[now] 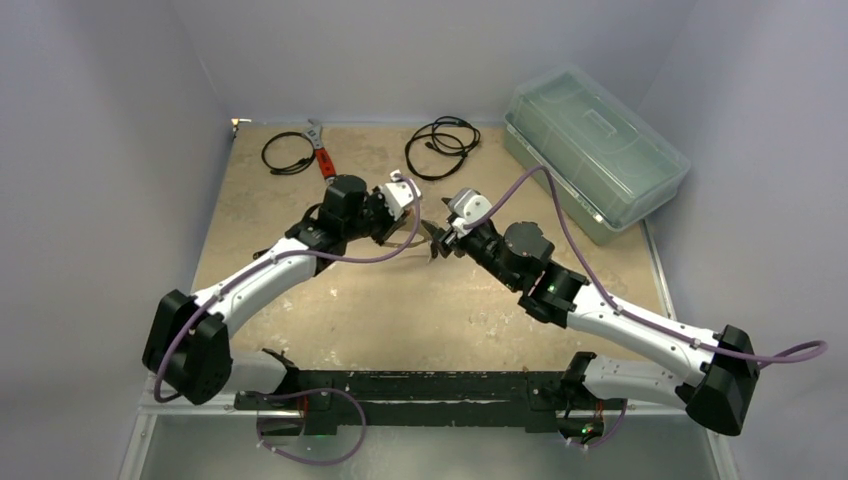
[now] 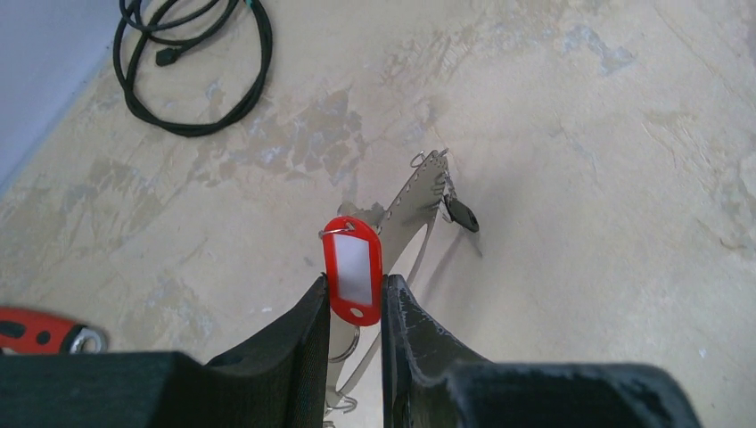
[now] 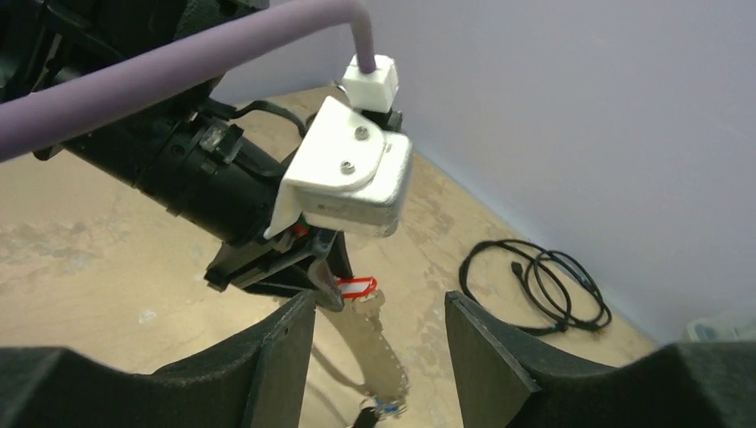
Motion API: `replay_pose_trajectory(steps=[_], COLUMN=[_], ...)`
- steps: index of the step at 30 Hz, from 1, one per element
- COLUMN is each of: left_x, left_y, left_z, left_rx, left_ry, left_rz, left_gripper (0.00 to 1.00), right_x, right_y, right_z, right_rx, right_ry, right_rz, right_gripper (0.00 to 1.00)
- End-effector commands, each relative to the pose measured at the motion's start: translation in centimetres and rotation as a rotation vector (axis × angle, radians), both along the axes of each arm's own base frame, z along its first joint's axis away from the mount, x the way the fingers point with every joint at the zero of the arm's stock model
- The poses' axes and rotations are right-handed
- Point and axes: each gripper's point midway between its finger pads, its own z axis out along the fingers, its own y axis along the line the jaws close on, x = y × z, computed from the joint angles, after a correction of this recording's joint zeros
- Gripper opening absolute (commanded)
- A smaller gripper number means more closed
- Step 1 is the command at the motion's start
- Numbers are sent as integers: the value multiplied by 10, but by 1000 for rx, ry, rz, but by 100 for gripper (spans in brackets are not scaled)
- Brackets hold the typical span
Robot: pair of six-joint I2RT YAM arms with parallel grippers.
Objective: Put the keys on the keyring
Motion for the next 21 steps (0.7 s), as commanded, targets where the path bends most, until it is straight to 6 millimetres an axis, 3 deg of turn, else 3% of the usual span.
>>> replay_pose_trajectory(steps=[1,5,8,10,14,16,21], left_x=[41,61,58,46,1,-16,-50], left_y=[-24,-37,-40,-39,-29,-25,-25], left_z=[65,84,82,62,-20,-45,-78], left_rx=[-126,-128,-133,-132,-135,-177,-156], left_ry=[-164,-197,-180,-139,62,152,264], left_rz=[10,-10,-16,-26,-4,28,23], left_gripper=[0,0,0,0,0,0,0], right_x=[11,16,17,18,18,19,22], right_y=[-22,-36,-44,-48,-52,-52,-46], right_z=[17,22,23,24,24,24,21], right_rx=[80,107,117,125,138,145,135], right_ry=[-16,-24,-27,-29,-38,-42,-34], right_rz=[-125,-201,-234,-252,-269,-270,-265], right_gripper=[60,63,65,66,68,70,70])
